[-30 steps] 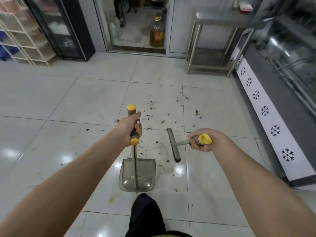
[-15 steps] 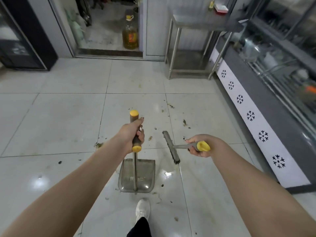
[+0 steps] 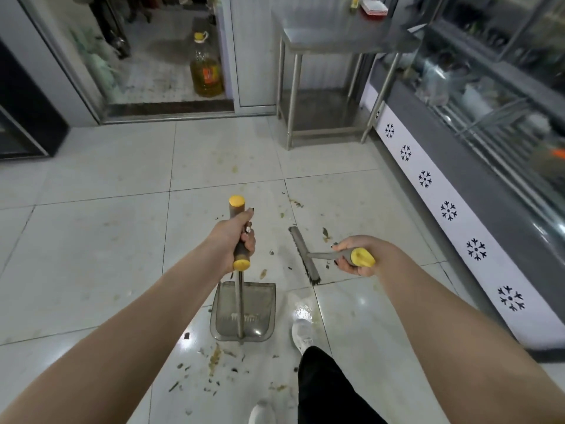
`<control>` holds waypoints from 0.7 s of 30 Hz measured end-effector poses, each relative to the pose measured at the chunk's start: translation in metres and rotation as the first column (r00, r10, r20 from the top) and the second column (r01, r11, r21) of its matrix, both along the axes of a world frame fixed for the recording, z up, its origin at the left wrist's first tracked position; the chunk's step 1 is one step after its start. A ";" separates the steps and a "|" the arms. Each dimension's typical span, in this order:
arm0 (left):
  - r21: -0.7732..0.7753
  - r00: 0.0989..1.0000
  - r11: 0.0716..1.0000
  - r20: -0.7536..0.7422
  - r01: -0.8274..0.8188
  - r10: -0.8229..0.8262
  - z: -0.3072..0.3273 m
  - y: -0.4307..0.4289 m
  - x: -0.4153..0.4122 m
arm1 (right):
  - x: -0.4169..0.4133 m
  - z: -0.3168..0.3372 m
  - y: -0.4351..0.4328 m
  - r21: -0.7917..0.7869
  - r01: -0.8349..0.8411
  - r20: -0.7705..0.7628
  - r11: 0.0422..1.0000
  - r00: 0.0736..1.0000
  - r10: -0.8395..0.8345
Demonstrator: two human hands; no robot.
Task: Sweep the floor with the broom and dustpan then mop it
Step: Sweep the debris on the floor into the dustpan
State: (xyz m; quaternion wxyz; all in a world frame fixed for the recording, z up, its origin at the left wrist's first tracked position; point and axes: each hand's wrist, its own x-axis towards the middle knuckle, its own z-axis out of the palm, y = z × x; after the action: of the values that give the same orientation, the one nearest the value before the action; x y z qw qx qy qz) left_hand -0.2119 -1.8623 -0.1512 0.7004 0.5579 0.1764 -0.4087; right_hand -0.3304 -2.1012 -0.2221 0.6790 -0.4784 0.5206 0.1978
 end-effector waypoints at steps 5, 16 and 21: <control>0.038 0.998 0.998 0.031 -0.054 0.053 -0.001 -0.052 0.062 | 0.064 0.004 -0.056 0.013 -0.055 0.027 0.998 0.998 0.055; 0.109 0.991 0.986 0.053 -0.127 0.122 0.009 -0.163 0.178 | 0.209 0.018 -0.174 -0.065 -0.247 -0.021 0.967 0.969 0.246; 0.083 0.992 0.989 0.048 -0.121 0.117 0.014 -0.186 0.228 | 0.276 0.014 -0.197 -0.058 -0.241 0.009 0.969 0.970 0.242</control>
State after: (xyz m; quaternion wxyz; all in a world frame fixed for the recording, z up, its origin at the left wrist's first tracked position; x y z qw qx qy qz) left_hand 0.0164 -2.0480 -0.1373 0.7027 0.5844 0.2117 -0.3462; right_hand -0.0542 -2.2984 -0.2085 0.6402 -0.5588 0.4583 0.2604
